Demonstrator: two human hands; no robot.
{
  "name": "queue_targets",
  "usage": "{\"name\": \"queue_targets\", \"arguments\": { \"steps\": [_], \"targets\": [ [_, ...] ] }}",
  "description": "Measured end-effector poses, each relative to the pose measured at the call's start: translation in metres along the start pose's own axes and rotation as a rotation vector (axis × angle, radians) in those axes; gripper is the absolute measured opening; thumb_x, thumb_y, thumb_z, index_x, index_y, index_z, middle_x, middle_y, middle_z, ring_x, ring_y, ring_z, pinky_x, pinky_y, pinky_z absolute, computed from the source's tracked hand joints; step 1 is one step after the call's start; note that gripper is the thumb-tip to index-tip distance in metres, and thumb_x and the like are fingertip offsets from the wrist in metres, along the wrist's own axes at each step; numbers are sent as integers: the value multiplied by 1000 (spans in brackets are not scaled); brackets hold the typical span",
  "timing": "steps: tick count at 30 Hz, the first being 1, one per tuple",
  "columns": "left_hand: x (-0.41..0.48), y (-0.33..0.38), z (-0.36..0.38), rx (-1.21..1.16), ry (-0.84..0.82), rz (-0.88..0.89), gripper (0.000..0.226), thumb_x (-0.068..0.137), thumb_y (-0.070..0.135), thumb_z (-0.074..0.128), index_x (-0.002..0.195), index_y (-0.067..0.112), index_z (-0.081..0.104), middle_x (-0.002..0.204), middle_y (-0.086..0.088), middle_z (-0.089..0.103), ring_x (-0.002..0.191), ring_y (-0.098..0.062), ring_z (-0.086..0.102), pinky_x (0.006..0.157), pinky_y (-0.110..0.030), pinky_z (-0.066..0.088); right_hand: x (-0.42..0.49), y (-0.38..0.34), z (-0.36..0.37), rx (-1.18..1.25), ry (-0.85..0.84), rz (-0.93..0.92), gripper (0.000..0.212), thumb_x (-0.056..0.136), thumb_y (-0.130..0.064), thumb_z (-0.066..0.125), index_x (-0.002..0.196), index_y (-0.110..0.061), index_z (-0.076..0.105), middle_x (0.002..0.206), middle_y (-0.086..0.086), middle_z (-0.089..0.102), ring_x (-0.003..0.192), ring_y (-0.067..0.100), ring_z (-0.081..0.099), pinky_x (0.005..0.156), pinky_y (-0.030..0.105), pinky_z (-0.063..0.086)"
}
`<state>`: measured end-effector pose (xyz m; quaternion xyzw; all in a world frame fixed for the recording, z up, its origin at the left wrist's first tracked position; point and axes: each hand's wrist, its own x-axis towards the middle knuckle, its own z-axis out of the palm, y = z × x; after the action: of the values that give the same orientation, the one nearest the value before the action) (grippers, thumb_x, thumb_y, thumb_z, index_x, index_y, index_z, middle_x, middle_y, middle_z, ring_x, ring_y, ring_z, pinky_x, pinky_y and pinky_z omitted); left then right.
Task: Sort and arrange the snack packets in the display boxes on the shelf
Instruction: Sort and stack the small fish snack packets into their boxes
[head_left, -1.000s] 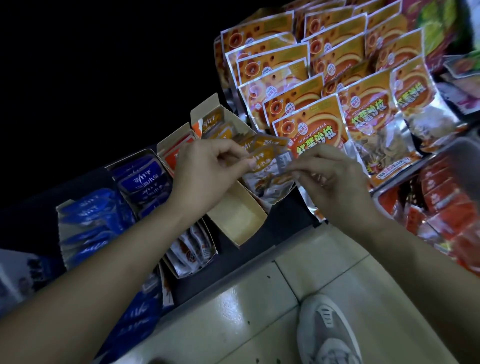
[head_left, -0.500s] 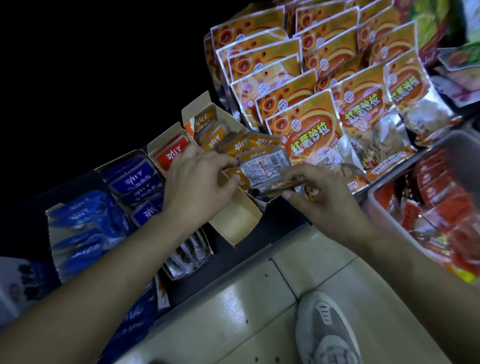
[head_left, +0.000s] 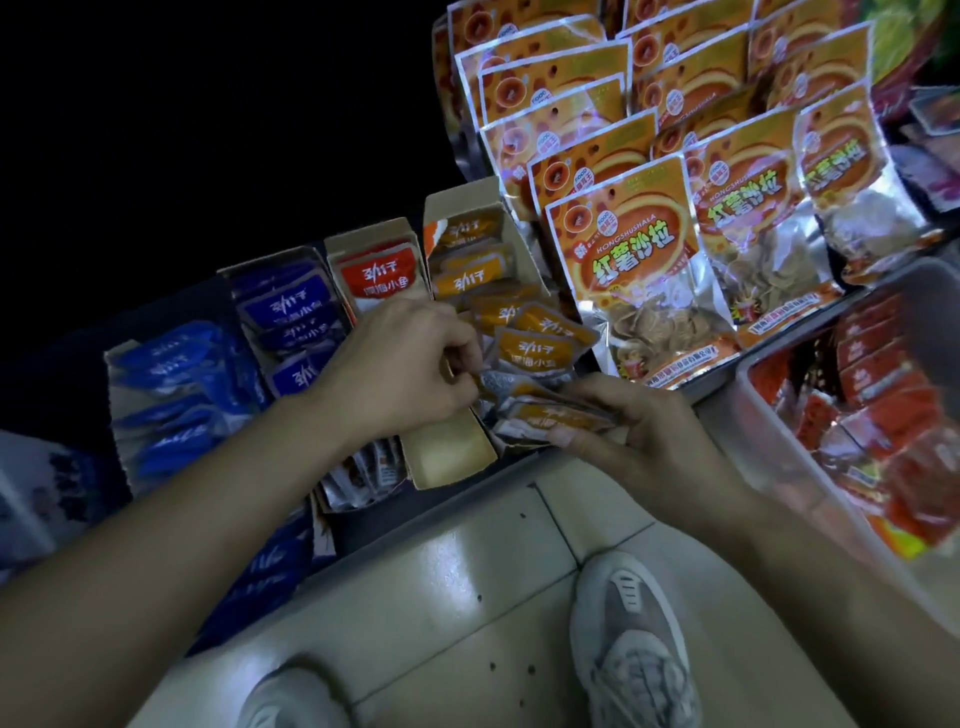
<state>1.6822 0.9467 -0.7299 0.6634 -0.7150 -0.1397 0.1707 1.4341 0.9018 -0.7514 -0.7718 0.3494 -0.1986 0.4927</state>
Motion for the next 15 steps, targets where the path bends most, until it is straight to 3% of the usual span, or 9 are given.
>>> {"name": "queue_targets", "arguments": {
  "steps": [4, 7, 9, 12, 15],
  "targets": [
    [-9, 3, 5, 11, 34, 73, 13, 88, 32, 70, 96, 26, 78, 90, 9, 71, 88, -11, 47, 71, -31, 35, -10, -1, -6, -207, 155, -127, 20, 90, -22, 71, 107, -13, 73, 99, 0, 71, 92, 5, 64, 78, 22, 50],
    [-12, 10, 9, -67, 112, 14, 27, 93, 44, 56, 102, 27, 74, 90, 14, 64, 89, -13, 48, 72, -31, 33, -13, -3, -10, -303, 223, -201, 20, 92, -20, 66, 109, -12, 71, 102, -6, 64, 92, 7, 58, 80, 18, 44],
    [-14, 12, 9, -179, 176, -56, 26, 94, 47, 53, 104, 30, 70, 88, 10, 55, 87, -14, 51, 68, -34, 42, -14, -4, -10, -334, 255, -242, 18, 93, -18, 64, 109, -11, 68, 104, -8, 58, 94, 10, 55, 81, 23, 45],
    [-13, 18, 1, -323, 284, -27, 18, 96, 43, 58, 103, 32, 69, 93, 4, 62, 86, -8, 55, 70, -39, 51, -12, -4, -6, -351, 234, -258, 17, 94, -10, 61, 109, -4, 65, 119, 4, 52, 109, 22, 55, 86, 39, 52],
    [-9, 22, -14, -249, 309, 68, 20, 96, 37, 64, 101, 22, 76, 92, 7, 71, 85, -19, 60, 70, -46, 50, -10, -3, -1, -254, 252, -218, 15, 92, -3, 63, 108, -1, 61, 137, 12, 40, 114, 23, 55, 85, 38, 55]
  ]
}}
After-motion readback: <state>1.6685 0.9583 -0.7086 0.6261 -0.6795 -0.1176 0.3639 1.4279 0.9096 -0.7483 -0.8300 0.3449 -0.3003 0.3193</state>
